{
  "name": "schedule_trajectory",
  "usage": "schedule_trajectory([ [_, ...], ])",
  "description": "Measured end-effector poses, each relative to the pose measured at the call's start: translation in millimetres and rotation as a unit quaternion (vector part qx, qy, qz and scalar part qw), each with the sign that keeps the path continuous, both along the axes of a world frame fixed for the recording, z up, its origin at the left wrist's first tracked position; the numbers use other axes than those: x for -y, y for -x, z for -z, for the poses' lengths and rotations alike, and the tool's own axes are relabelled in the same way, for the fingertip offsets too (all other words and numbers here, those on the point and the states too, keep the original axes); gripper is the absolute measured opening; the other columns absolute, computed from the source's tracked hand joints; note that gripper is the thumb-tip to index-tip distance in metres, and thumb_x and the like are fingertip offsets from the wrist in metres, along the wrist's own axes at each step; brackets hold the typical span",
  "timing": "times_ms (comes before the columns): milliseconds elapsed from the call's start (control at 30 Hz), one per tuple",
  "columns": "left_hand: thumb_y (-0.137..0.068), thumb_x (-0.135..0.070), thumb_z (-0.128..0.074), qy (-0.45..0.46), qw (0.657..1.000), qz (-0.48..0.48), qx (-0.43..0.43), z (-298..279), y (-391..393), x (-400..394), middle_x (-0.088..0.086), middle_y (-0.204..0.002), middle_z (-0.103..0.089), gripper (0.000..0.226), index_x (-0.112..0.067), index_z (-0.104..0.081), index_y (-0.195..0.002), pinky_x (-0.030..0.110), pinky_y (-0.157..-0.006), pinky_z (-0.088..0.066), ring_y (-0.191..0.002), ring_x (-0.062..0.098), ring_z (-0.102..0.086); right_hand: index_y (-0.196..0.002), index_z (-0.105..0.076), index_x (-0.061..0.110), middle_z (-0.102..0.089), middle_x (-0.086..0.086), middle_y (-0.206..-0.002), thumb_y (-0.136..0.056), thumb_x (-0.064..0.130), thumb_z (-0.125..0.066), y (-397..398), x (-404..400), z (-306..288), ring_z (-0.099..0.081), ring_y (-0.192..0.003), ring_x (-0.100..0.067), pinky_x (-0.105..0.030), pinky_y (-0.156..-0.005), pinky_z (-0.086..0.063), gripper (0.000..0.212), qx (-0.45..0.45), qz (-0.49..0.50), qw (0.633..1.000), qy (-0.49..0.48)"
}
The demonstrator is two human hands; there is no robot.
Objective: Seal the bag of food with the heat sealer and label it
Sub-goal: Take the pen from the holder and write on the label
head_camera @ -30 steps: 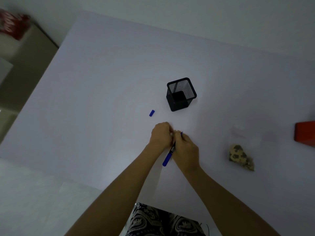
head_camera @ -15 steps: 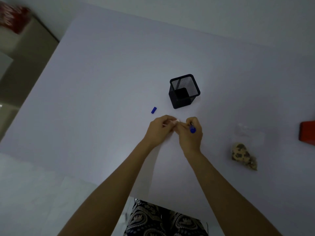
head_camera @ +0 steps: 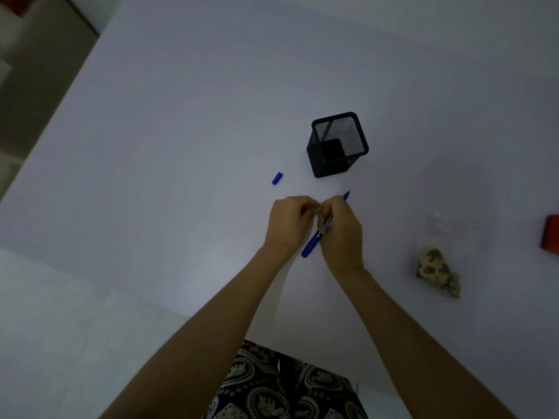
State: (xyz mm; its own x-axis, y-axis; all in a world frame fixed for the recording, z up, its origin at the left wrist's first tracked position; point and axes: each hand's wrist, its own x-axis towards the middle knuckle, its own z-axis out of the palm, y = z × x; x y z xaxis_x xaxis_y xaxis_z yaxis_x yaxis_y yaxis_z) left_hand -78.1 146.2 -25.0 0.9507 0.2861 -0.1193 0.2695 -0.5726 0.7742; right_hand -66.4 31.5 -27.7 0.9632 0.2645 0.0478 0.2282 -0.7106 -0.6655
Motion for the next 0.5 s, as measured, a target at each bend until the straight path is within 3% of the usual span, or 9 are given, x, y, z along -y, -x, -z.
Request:
schedule_trajectory([
  [133,-0.082,-0.001,-0.065,-0.074,0.994,0.054,0.056,6,3,1,0.012,-0.079,-0.072,0.012,-0.004,-0.075,-0.087,0.020,-0.073,-0.048,-0.068,0.022,-0.066,-0.080,-0.047,0.009,-0.051,-0.009,-0.070,-0.088,-0.007,-0.057,-3,3,2,-0.046,-0.058,-0.020,-0.029,-0.050,-0.041,0.020,-0.026,-0.023,0.999,-0.001],
  [233,-0.078,0.000,-0.070,-0.105,0.990,0.060,0.069,9,4,-2,0.015,-0.082,-0.066,0.013,-0.002,-0.073,-0.090,0.020,-0.066,-0.047,-0.070,0.021,-0.061,-0.081,-0.046,0.013,-0.049,-0.006,-0.067,-0.087,-0.006,-0.058,-4,-1,-2,-0.043,-0.059,-0.014,-0.024,-0.049,-0.032,0.022,-0.012,-0.051,0.997,0.048],
  [367,-0.076,0.001,-0.073,-0.132,0.984,0.079,0.088,10,10,-5,0.017,-0.092,-0.065,0.025,0.001,-0.067,-0.100,0.024,-0.073,-0.051,-0.078,0.026,-0.063,-0.086,-0.055,0.006,-0.048,-0.006,-0.065,-0.085,-0.003,-0.063,-1,-1,1,-0.042,-0.057,-0.014,-0.015,-0.046,-0.022,0.013,0.025,-0.068,0.991,0.113],
  [500,-0.074,-0.010,-0.078,-0.207,0.956,0.163,0.128,20,24,-11,0.014,-0.094,-0.070,0.028,-0.001,-0.068,-0.098,0.031,-0.081,-0.048,-0.084,0.028,-0.065,-0.083,-0.054,0.005,-0.053,-0.009,-0.063,-0.086,0.001,-0.065,0,-2,4,-0.044,-0.056,-0.014,-0.021,-0.047,-0.029,0.013,0.036,-0.055,0.992,0.105],
])
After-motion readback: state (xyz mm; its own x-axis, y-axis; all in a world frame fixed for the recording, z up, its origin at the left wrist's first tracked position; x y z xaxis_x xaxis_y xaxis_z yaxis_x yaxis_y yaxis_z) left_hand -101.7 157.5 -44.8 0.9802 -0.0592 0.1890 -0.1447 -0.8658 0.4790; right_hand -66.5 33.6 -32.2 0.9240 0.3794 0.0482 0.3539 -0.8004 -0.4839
